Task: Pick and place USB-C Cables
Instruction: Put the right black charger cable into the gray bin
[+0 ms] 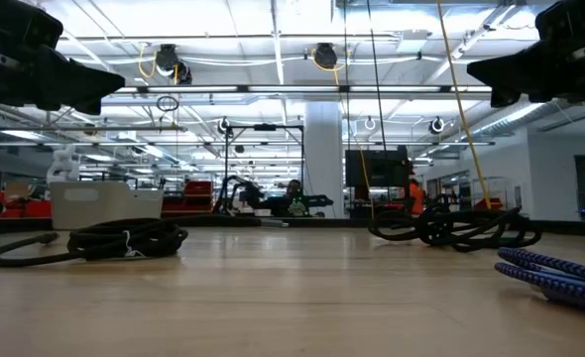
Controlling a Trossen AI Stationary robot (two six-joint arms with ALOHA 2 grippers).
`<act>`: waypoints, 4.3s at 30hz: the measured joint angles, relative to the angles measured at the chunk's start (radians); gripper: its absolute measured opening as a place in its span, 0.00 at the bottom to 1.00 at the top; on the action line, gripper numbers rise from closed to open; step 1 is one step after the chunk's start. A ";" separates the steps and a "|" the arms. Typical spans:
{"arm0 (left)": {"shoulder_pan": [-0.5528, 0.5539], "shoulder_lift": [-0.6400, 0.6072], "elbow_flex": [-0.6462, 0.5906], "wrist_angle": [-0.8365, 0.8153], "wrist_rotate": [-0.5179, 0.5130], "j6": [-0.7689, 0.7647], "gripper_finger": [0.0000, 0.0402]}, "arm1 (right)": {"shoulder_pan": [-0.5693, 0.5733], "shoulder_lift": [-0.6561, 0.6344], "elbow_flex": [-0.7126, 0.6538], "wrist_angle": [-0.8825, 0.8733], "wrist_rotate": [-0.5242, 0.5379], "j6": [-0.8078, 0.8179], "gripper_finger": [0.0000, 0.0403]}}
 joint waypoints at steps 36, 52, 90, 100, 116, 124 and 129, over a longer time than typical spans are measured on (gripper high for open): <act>0.000 0.000 0.000 0.000 0.000 0.000 0.08 | 0.000 0.651 1.095 -0.583 0.004 0.121 0.00; 0.000 0.000 0.000 0.002 -0.001 -0.004 0.08 | 0.000 0.814 1.362 -0.721 0.000 0.155 0.00; -0.023 0.603 1.199 -0.513 -0.002 -0.104 0.08 | 0.000 0.815 1.362 -0.676 0.001 0.185 0.00; -0.023 0.806 1.555 -0.711 -0.002 -0.040 0.08 | 0.000 0.815 1.362 -0.666 0.000 0.185 0.00; -0.023 0.844 1.605 -0.787 0.005 -0.031 0.08 | 0.000 0.815 1.362 -0.656 0.000 0.210 0.00; -0.023 0.849 1.605 -0.786 0.005 -0.035 0.08 | 0.000 0.880 1.362 -0.649 0.000 0.226 0.00; -0.024 0.858 1.605 -0.783 0.005 -0.050 0.08 | 0.000 0.968 1.431 -0.693 -0.003 0.226 0.00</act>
